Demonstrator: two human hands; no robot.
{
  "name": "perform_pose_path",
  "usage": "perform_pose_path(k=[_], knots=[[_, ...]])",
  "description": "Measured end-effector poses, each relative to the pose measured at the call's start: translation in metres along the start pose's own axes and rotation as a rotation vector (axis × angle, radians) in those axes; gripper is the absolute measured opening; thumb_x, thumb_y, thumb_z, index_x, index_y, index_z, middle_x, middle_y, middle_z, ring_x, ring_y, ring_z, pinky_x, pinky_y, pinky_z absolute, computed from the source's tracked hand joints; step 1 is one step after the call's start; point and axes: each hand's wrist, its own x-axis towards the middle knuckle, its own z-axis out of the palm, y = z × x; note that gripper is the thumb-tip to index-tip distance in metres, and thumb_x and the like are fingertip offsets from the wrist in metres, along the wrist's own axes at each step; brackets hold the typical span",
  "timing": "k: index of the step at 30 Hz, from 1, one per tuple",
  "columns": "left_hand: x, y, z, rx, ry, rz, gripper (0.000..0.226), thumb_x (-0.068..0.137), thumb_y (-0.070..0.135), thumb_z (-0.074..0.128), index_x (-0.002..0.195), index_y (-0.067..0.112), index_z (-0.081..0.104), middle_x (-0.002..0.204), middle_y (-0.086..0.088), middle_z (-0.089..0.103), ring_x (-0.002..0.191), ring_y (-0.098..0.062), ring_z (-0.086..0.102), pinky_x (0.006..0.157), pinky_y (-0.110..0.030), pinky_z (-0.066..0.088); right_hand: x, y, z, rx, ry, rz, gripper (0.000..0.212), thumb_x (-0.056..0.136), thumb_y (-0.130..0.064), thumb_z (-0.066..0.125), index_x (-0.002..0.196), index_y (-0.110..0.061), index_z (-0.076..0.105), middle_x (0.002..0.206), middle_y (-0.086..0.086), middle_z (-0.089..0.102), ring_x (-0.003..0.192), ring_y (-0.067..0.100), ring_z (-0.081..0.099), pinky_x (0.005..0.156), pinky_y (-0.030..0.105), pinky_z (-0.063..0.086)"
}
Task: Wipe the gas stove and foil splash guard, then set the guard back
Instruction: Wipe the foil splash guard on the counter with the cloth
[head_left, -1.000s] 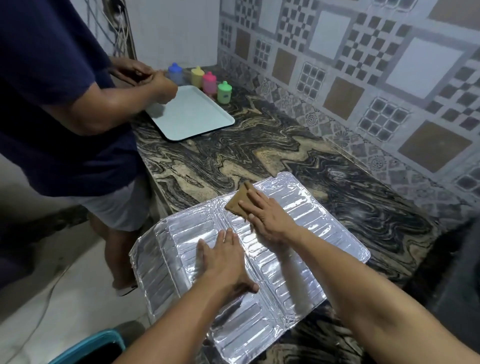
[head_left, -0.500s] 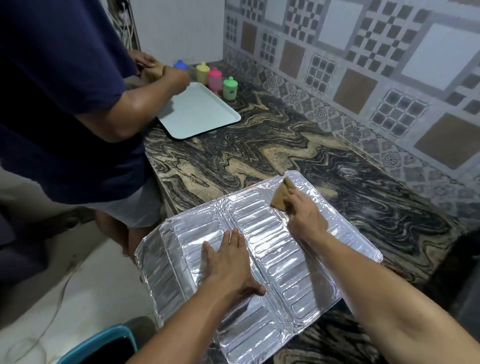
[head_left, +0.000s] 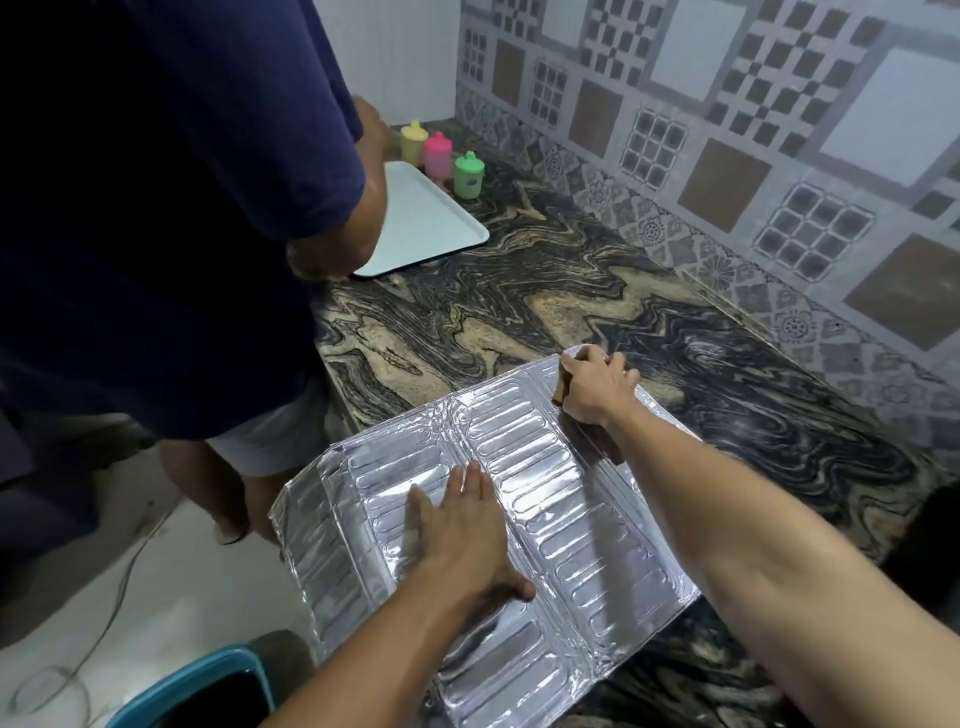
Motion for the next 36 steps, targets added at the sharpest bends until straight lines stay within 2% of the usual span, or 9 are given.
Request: perform_pose_path(k=[5, 11, 16, 19, 22, 24, 27, 33, 36], knots=[[0.0, 0.001, -0.001, 0.018, -0.003, 0.0, 0.14, 0.059, 0.078, 0.066, 0.151, 0.004, -0.01, 0.16, -0.012, -0.015, 0.149, -0.03, -0.009, 0.114, -0.065, 0.005, -0.002, 0.006, 0.004, 0.163, 0.052, 0.022, 0.056, 0.083, -0.018, 0.056, 0.135, -0.032, 0.045, 0.137, 0.003, 0.039, 0.118, 0.032, 0.033, 0.096, 0.046, 0.027], [0.001, 0.001, -0.001, 0.032, -0.003, 0.001, 0.139, 0.061, 0.079, 0.065, 0.152, 0.005, -0.01, 0.16, -0.013, -0.016, 0.149, -0.03, -0.009, 0.114, -0.065, 0.005, 0.01, 0.004, 0.003, 0.129, -0.043, 0.046, 0.044, 0.091, -0.037, 0.047, 0.135, -0.043, 0.042, 0.135, 0.005, 0.034, 0.121, 0.035, 0.03, 0.097, 0.05, 0.026], [0.002, 0.001, -0.001, 0.032, -0.011, -0.002, 0.139, 0.061, 0.078, 0.065, 0.151, 0.004, -0.01, 0.16, -0.013, -0.016, 0.148, -0.031, -0.01, 0.114, -0.066, 0.005, 0.013, 0.001, 0.0, -0.051, -0.056, 0.043, 0.049, 0.093, -0.034, 0.044, 0.139, -0.042, 0.031, 0.137, 0.011, 0.031, 0.124, 0.038, 0.031, 0.1, 0.054, 0.026], [0.002, 0.001, 0.0, 0.04, -0.011, -0.002, 0.14, 0.06, 0.078, 0.066, 0.152, 0.003, -0.009, 0.16, -0.014, -0.015, 0.149, -0.031, -0.009, 0.114, -0.066, 0.006, 0.009, 0.001, 0.004, -0.002, -0.071, -0.004, 0.049, 0.095, -0.034, 0.04, 0.141, -0.042, 0.025, 0.138, 0.011, 0.03, 0.122, 0.038, 0.03, 0.101, 0.052, 0.026], [0.003, 0.002, 0.0, 0.05, -0.008, -0.002, 0.141, 0.06, 0.079, 0.065, 0.151, 0.003, -0.009, 0.16, -0.014, -0.015, 0.149, -0.031, -0.008, 0.114, -0.066, 0.007, -0.003, 0.012, 0.01, 0.163, 0.03, -0.02, 0.066, 0.086, -0.02, 0.051, 0.146, -0.031, 0.025, 0.144, 0.004, 0.032, 0.123, 0.035, 0.03, 0.103, 0.045, 0.029], [0.004, 0.001, 0.0, 0.052, -0.009, -0.001, 0.141, 0.06, 0.079, 0.065, 0.151, 0.003, -0.009, 0.16, -0.014, -0.014, 0.149, -0.031, -0.007, 0.114, -0.065, 0.007, -0.009, 0.022, 0.013, 0.116, 0.056, -0.077, 0.07, 0.082, -0.012, 0.052, 0.146, -0.024, 0.029, 0.153, -0.003, 0.027, 0.129, 0.033, 0.027, 0.105, 0.043, 0.028], [0.004, 0.0, -0.001, 0.059, -0.01, -0.001, 0.14, 0.06, 0.079, 0.065, 0.151, 0.002, -0.01, 0.16, -0.014, -0.014, 0.149, -0.031, -0.006, 0.114, -0.065, 0.007, -0.007, 0.03, 0.011, -0.017, 0.02, -0.137, 0.069, 0.086, -0.014, 0.046, 0.149, -0.026, 0.021, 0.16, -0.009, 0.015, 0.137, 0.032, 0.022, 0.108, 0.048, 0.022], [0.008, 0.004, -0.002, 0.072, -0.027, -0.018, 0.143, 0.058, 0.08, 0.066, 0.151, 0.001, -0.01, 0.16, -0.014, -0.013, 0.149, -0.032, -0.005, 0.113, -0.067, 0.009, -0.021, 0.036, 0.007, 0.083, -0.107, 0.109, 0.068, 0.092, -0.02, 0.035, 0.153, -0.027, 0.006, 0.162, -0.009, -0.008, 0.148, 0.033, -0.004, 0.111, 0.067, -0.001], [0.009, 0.003, -0.002, 0.071, -0.027, -0.023, 0.144, 0.057, 0.081, 0.065, 0.151, 0.0, -0.009, 0.16, -0.015, -0.012, 0.149, -0.033, -0.003, 0.112, -0.068, 0.009, -0.054, 0.056, 0.022, 0.109, -0.05, 0.253, 0.064, 0.095, -0.036, 0.028, 0.153, -0.026, 0.004, 0.162, -0.003, -0.009, 0.148, 0.036, -0.006, 0.112, 0.066, 0.002]])
